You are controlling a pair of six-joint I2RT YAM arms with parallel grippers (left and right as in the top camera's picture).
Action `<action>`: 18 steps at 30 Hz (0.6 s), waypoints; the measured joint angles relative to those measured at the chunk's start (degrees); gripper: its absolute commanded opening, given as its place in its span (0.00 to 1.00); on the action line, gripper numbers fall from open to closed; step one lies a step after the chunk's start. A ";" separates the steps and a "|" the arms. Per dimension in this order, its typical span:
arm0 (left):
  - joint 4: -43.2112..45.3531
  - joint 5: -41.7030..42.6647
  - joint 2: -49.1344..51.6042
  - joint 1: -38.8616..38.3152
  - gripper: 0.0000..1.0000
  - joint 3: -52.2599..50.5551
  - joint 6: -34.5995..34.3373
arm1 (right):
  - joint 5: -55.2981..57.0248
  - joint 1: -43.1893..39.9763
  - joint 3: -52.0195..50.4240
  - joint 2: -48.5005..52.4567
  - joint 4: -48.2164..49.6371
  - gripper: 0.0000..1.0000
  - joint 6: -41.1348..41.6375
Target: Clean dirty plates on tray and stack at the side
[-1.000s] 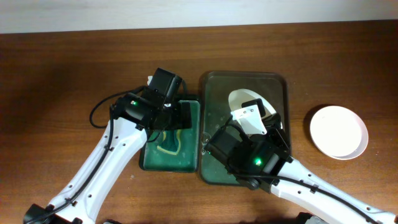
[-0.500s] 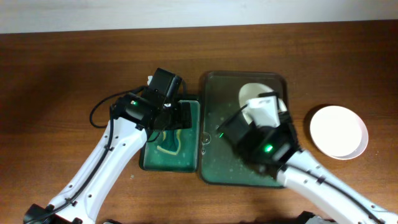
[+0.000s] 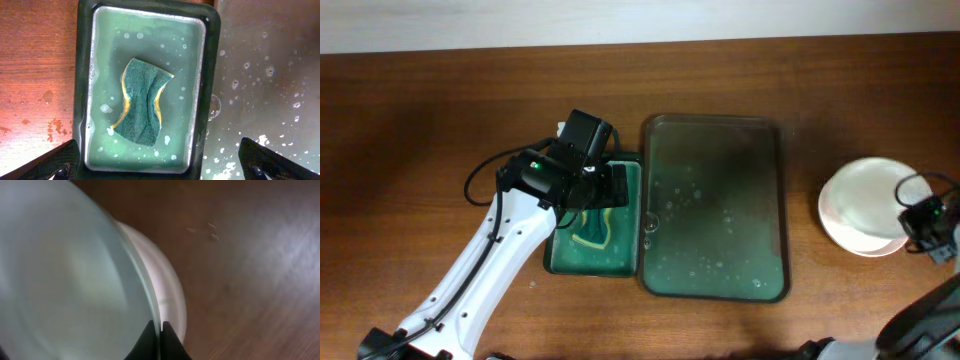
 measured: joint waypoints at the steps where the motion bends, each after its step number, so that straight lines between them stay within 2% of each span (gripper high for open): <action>1: 0.00 0.00 0.00 0.00 0.99 0.00 0.00 | -0.87 -1.07 0.00 2.29 -0.07 0.42 0.70; 2: 0.00 0.02 0.00 0.00 0.99 0.00 0.00 | -2.08 -1.11 0.00 3.32 -0.13 0.45 0.83; 6: -0.02 0.02 0.00 0.00 0.99 0.00 0.02 | -8.87 2.01 1.03 2.69 -5.55 0.46 -1.03; 9: 0.00 0.02 0.00 0.00 0.99 0.00 0.00 | -14.88 7.78 4.57 -7.28 -13.53 0.50 -4.24; 10: -0.04 0.02 0.00 0.00 0.99 0.00 0.02 | -17.46 11.56 5.29 -13.81 -15.56 0.58 -5.25; 11: 0.02 0.00 0.00 0.00 0.99 0.00 0.02 | -19.37 14.80 5.77 -19.17 -16.83 0.84 -5.88; 12: -0.07 0.02 0.00 0.00 0.99 0.00 0.00 | -20.83 18.64 6.27 -24.70 -17.57 0.98 -6.34; 14: -0.02 0.02 0.00 0.00 0.99 0.00 0.00 | -23.30 26.21 7.04 -35.23 -18.64 0.98 -7.26; 18: -0.02 0.02 0.00 0.15 0.99 0.00 0.00 | -24.35 37.18 6.99 -46.23 -18.95 0.98 -6.99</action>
